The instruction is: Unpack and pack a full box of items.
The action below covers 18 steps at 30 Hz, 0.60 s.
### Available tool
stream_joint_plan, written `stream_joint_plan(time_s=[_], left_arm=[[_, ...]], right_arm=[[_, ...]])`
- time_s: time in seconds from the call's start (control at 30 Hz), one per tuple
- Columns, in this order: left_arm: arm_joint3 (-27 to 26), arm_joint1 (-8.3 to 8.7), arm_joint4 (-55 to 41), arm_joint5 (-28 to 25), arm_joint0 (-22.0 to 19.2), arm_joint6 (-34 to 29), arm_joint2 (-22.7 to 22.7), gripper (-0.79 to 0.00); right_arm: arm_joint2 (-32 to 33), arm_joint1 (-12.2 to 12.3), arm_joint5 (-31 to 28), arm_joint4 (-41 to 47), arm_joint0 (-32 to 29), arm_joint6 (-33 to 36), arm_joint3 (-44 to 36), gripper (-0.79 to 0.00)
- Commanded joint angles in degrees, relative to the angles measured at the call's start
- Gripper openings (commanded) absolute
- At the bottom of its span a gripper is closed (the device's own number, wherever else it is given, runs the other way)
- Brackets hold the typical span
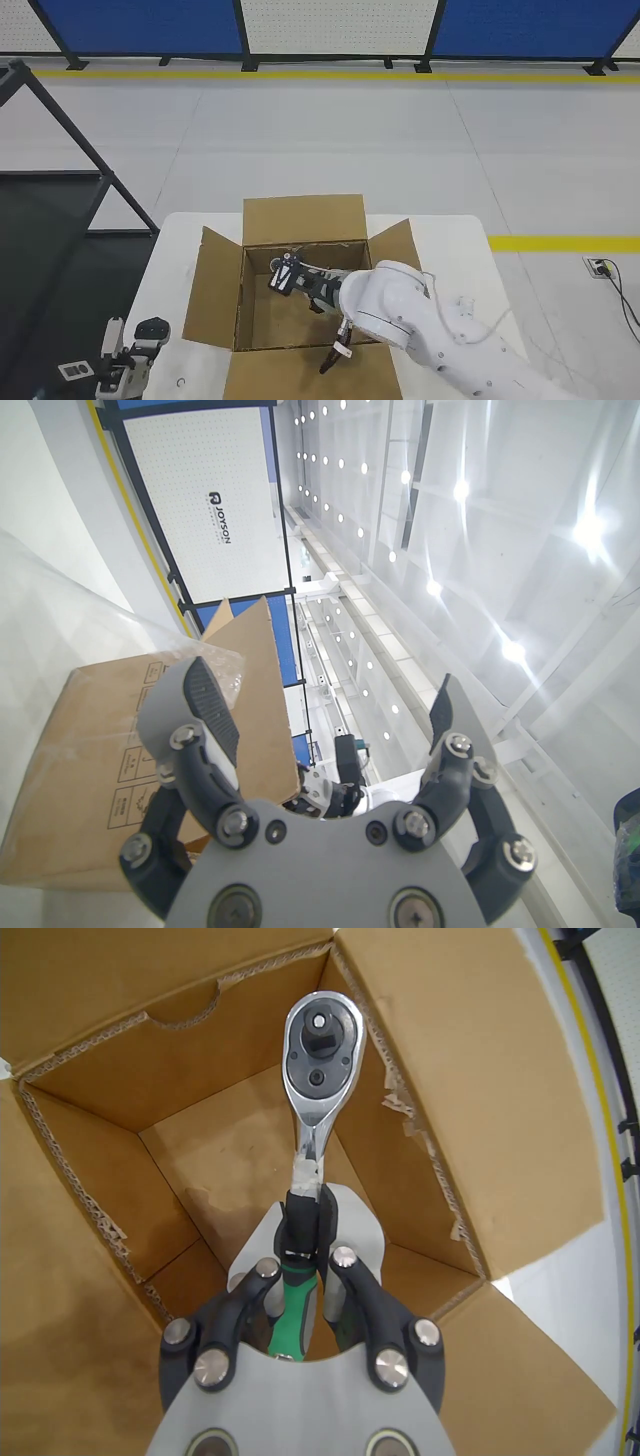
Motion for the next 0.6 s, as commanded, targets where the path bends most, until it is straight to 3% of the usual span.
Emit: stream_joint_plan(time_s=[0.0,0.3,0.57], left_arm=[[0.2,-0.03,-0.3,-0.1,0.2,0.2,-0.3,0.000],[0.3,-0.13,-1.0,-0.4,0.9,0.6,-1.2,0.000],[0.0,-0.23,-0.9,-0.6,1.1,0.5,-1.4,0.000]], right_arm=[[-2.5,-1.7,-0.5,0.2,1.9,-0.9,5.6,-0.785],[-10.3,-9.5,0.0,0.5,5.9,-5.7,23.0,-0.785],[-14.1,-16.2,1.5,0.1,6.9,-6.0,35.6,-0.785]])
